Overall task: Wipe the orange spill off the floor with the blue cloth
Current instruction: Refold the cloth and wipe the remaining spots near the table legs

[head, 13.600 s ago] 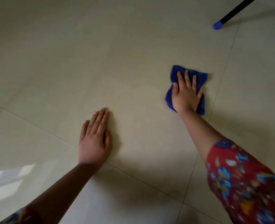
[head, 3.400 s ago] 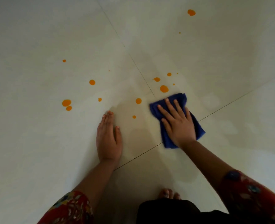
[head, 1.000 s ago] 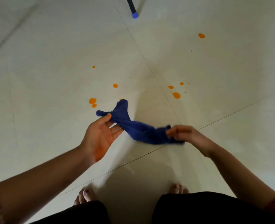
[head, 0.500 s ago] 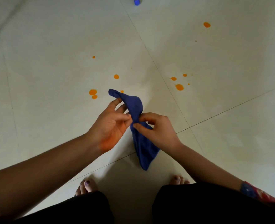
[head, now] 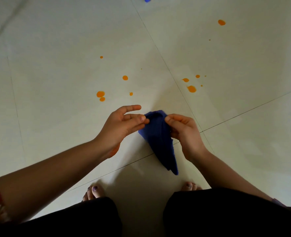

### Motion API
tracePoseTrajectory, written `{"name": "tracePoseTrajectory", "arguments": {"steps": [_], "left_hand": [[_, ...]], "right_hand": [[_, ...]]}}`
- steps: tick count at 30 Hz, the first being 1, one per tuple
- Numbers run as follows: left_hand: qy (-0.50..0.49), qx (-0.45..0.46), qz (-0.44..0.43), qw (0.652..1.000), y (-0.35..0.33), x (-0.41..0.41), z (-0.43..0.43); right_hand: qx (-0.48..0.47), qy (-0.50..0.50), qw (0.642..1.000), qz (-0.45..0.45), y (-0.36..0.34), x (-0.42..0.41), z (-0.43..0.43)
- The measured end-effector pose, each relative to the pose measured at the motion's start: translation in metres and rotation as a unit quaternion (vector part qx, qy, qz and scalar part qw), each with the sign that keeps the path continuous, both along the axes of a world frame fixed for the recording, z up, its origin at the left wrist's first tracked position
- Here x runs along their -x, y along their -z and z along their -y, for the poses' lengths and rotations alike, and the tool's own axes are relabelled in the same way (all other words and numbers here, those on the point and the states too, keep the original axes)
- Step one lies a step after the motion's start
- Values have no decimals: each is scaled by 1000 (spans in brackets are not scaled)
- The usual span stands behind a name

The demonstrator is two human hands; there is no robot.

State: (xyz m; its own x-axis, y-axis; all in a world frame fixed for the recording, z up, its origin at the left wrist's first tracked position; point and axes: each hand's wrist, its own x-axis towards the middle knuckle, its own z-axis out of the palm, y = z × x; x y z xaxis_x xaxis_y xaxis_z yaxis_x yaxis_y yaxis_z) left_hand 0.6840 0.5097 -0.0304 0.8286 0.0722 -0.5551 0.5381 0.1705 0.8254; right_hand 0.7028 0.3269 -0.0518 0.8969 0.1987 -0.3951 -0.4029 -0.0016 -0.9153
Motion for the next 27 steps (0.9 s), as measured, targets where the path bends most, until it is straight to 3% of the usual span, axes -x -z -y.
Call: {"name": "tracePoseTrajectory", "arguments": {"steps": [4, 8, 11, 13, 15, 17, 20, 23, 27], "left_hand": [[70, -78, 30, 994, -3, 4, 5], [105, -222, 132, 960, -5, -1, 3], [135, -266, 147, 943, -4, -2, 1], [89, -192, 100, 972, -2, -1, 0], [-27, -54, 26, 998, 1, 1, -4], [-131, 22, -37, 990, 3, 6, -17], [-211, 70, -89, 971, 8, 13, -36], [-150, -6, -78, 986, 14, 14, -46], [24, -200, -22, 979, 26, 13, -54]], "right_hand": [[-51, -13, 996, -69, -4, 5, -6], [-127, -31, 982, -136, -10, 8, -11], [-97, -30, 986, -129, -14, 9, -11], [-78, 22, 988, -129, -14, 7, -10], [-53, 115, 982, -143, -14, -4, -1], [-21, 181, 970, -158, -12, -18, 16], [-2, 202, 967, -156, -5, -31, 37], [38, 161, 982, -92, -3, -32, 45], [117, -12, 993, 11, -8, -31, 46]]}}
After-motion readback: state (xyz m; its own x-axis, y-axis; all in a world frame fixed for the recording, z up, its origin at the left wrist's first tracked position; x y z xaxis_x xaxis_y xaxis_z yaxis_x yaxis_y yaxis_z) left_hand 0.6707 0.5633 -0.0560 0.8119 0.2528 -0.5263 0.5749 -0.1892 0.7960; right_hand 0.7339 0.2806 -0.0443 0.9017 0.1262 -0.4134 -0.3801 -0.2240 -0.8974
